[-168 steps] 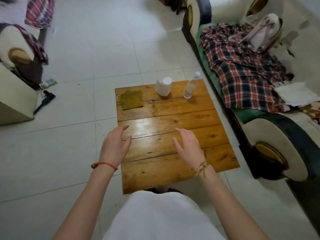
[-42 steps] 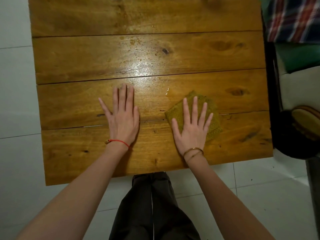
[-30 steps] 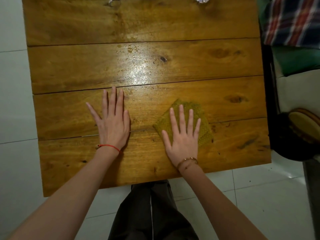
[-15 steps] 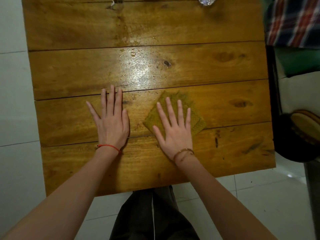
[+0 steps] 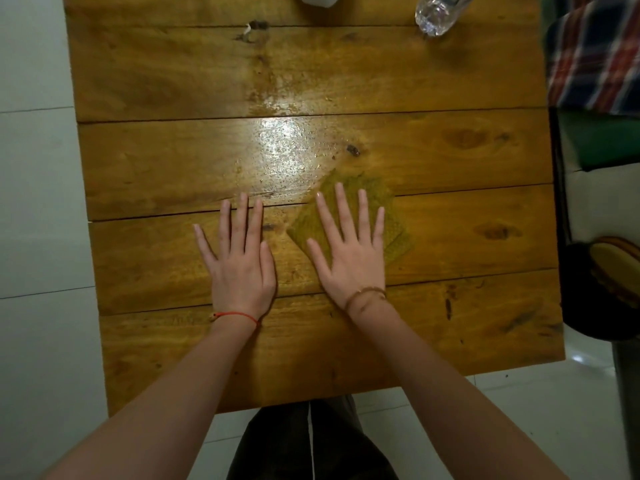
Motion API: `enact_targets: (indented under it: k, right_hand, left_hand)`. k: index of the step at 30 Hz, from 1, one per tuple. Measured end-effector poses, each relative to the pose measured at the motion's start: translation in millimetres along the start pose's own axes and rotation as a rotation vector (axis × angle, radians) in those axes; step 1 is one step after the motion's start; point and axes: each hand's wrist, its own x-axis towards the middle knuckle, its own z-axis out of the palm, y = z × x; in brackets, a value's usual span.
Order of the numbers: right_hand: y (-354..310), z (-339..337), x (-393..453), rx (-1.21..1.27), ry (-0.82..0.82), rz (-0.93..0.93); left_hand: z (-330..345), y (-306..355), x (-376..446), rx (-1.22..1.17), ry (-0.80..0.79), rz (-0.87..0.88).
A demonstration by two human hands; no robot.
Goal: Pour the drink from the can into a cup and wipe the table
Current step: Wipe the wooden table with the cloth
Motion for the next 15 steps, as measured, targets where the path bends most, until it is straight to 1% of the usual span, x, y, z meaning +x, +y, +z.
enact_targets:
  k: [2, 3, 5, 7, 8, 9, 10, 13, 15]
  right_hand:
    - [22.7, -1.7, -8.1, -0.021, -0.009, -0.004]
    - [34.4, -3.8, -5.7, -0.020, -0.004, 0.045]
    - [49.1, -9.8, 13.9, 0.022, 0.022, 0.207]
    - [45.4, -18.4, 47.0, 0.080, 0.083, 0.373]
    - [36.4, -21.5, 64.0, 0.095, 0.109, 0.420]
    - [23.9, -23.1, 78.3, 0.093, 0.115, 0.423]
    - [9.5, -22.8, 87.8, 0.077, 0.105, 0.377]
    - [-28.7, -17.2, 85.7, 0.003, 0.054, 0.093]
    - [-29.3, -14.3, 69.4, -0.020, 0.012, -0.046]
  left_hand:
    - [-0.9, -1.0, -0.5, 0.005, -0.003, -0.009]
    - [-1.1, -1.3, -0.4, 0.008, -0.004, -0.012]
    - [-1.2, -1.2, 0.1, 0.014, -0.009, -0.013]
    - [-1.6, -0.3, 0.5, 0.021, -0.016, -0.010]
    - [-1.6, 0.0, 0.6, 0.024, -0.021, -0.010]
    - [-1.7, -0.3, 0.2, 0.025, -0.025, -0.011]
    - [-1.5, -0.8, 0.2, 0.026, -0.029, -0.010]
    - [-2.4, -3.2, 2.7, 0.030, -0.039, -0.003]
    - [-3.0, -4.4, 3.1, 0.028, -0.044, -0.003]
